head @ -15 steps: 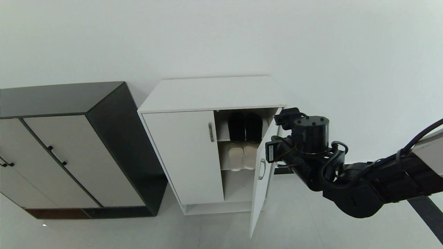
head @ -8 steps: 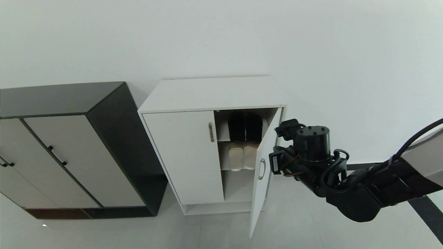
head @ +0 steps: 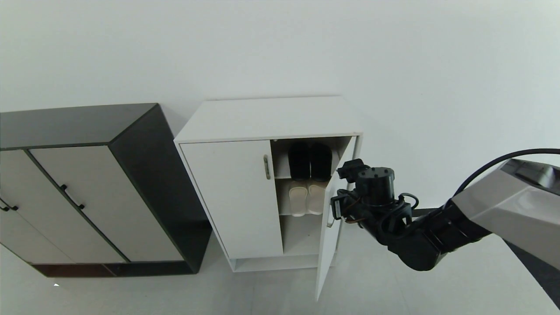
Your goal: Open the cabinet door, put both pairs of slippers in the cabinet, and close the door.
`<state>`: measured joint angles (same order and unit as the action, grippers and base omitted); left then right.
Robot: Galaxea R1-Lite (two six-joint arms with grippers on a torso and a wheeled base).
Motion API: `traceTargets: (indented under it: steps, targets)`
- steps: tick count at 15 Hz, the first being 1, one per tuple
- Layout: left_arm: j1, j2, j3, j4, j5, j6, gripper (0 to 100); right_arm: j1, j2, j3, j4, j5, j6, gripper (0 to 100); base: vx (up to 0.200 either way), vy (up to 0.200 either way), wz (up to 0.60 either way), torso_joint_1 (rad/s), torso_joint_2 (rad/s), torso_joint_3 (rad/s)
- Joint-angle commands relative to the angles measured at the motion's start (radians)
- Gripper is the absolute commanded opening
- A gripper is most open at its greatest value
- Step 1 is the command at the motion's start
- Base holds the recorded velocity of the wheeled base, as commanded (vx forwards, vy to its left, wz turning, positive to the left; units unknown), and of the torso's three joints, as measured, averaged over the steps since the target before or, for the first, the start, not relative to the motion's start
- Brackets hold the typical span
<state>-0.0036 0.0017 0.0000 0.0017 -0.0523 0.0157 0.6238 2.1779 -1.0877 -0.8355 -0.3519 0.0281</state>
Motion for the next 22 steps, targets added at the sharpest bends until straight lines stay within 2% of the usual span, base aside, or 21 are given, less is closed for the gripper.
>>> traceTargets:
  steps: [1, 5, 7, 8, 9, 12, 14, 22]
  targets:
    - [0.001, 0.0, 0.0, 0.0, 0.0, 0.0, 0, 0.001, 0.077, -0.055, -0.004, -0.001, -0.002, 0, 0.0, 0.0, 0.0, 0.0, 0.0, 0.0]
    - [0.001, 0.0, 0.0, 0.0, 0.0, 0.0, 0, 0.002, 0.155, -0.175, -0.063, 0.05, 0.003, 0, 0.0, 0.0, 0.0, 0.0, 0.0, 0.0]
    - [0.001, 0.0, 0.0, 0.0, 0.0, 0.0, 0, 0.004, 0.155, -0.178, -0.099, 0.053, 0.015, 0, 0.0, 0.0, 0.0, 0.0, 0.0, 0.0]
    - [0.001, 0.0, 0.0, 0.0, 0.0, 0.0, 0, 0.004, 0.134, -0.152, -0.181, 0.06, 0.023, 0, 0.0, 0.0, 0.0, 0.0, 0.0, 0.0]
    - [0.001, 0.0, 0.0, 0.0, 0.0, 0.0, 0, 0.005, 0.089, -0.095, -0.209, 0.088, 0.019, 0, 0.0, 0.0, 0.0, 0.0, 0.0, 0.0]
    - [0.001, 0.0, 0.0, 0.0, 0.0, 0.001, 0, 0.001, -0.059, 0.152, -0.208, 0.241, 0.023, 0, 0.0, 0.0, 0.0, 0.0, 0.0, 0.0]
    - [0.001, 0.0, 0.0, 0.0, 0.0, 0.001, 0, -0.004, -0.079, 0.246, -0.214, 0.272, 0.052, 0, 0.1, 0.0, 0.0, 0.004, 0.0, 0.001]
    - [0.001, 0.0, 0.0, 0.0, 0.0, 0.001, 0, -0.004, -0.027, 0.224, -0.214, 0.266, 0.07, 0, 0.2, 0.0, 0.0, 0.003, 0.0, 0.003]
